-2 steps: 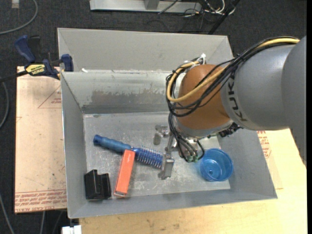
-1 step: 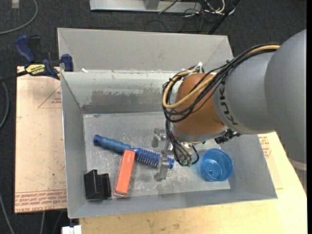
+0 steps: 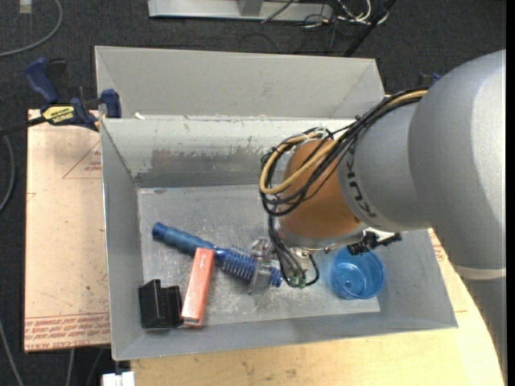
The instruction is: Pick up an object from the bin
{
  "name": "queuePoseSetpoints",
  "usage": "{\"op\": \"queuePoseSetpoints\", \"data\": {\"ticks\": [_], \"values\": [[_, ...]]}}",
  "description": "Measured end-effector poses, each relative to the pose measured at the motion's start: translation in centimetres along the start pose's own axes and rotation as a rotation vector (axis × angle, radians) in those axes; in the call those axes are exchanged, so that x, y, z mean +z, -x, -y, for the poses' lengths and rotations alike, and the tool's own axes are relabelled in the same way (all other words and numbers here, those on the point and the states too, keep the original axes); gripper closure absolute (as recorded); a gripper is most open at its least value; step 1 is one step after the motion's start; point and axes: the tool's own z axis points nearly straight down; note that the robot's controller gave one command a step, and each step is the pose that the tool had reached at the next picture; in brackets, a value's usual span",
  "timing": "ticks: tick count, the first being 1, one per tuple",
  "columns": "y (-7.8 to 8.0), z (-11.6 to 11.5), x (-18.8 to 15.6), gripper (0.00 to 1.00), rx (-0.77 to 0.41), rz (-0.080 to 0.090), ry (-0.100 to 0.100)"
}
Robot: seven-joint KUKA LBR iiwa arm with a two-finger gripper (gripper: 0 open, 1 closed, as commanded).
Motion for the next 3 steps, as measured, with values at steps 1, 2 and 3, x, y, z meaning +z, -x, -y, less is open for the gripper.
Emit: {"op": "queuePoseSetpoints", "data": {"ticks": [1, 2, 3], "values": [[0.00, 0.00, 0.00, 1.00, 0.000, 0.000, 0.000], [0.00, 0.00, -0.04, 1.00, 0.000, 0.000, 0.000], [0.01, -0.01, -0.14, 1.00, 0.000, 0.001, 0.000]]}}
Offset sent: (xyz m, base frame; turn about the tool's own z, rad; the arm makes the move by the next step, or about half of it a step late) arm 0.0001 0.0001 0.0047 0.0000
